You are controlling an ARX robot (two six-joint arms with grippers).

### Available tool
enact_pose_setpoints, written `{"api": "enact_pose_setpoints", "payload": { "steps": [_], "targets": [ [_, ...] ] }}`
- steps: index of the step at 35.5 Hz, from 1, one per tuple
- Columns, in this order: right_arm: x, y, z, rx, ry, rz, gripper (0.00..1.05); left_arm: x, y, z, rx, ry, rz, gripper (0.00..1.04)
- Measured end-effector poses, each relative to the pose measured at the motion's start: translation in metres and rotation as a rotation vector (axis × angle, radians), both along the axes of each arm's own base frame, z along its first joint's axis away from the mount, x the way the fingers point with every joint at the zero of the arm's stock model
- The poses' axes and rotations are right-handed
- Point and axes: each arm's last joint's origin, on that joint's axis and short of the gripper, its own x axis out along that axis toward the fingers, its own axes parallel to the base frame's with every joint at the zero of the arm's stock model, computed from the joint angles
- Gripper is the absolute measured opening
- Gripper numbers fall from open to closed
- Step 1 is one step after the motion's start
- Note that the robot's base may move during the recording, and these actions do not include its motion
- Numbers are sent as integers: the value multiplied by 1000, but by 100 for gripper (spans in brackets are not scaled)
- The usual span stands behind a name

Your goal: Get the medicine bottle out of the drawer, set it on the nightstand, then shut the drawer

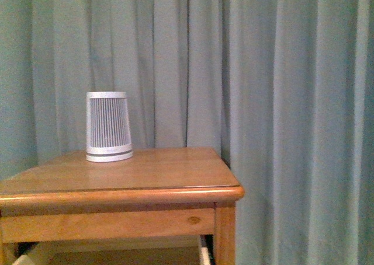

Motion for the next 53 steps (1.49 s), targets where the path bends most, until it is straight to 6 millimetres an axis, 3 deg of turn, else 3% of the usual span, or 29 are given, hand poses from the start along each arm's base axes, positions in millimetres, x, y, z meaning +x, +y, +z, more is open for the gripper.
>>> {"api": "enact_pose_setpoints", "payload": {
  "steps": [2, 18, 23, 27, 31, 35, 39, 42, 53],
  "targets": [
    [0, 0, 0, 0, -1, 1, 98, 0, 0, 0, 0, -1, 1, 99],
    [0, 0, 0, -1, 0, 1, 98, 0, 0, 0, 0, -2, 4, 98],
    [5, 2, 4, -20, -13, -206, 98, 0, 0, 0, 0, -2, 4, 98],
    [27, 7, 20, -30, 48, -230, 98, 0, 0, 0, 0, -2, 3, 98],
    [61, 17, 40, -9, 183, -159, 98, 0, 0, 0, 0, -2, 3, 98],
    [93, 28, 44, 21, 347, -102, 98, 0, 0, 0, 0, -2, 2, 98],
    [135, 50, 33, 50, 536, -55, 98, 0, 0, 0, 0, -2, 2, 98],
    [157, 68, 18, 39, 602, -31, 98, 0, 0, 0, 0, -2, 2, 98],
    [203, 116, -25, -10, 632, 36, 98, 0, 0, 0, 0, -2, 2, 98]
  ]
}}
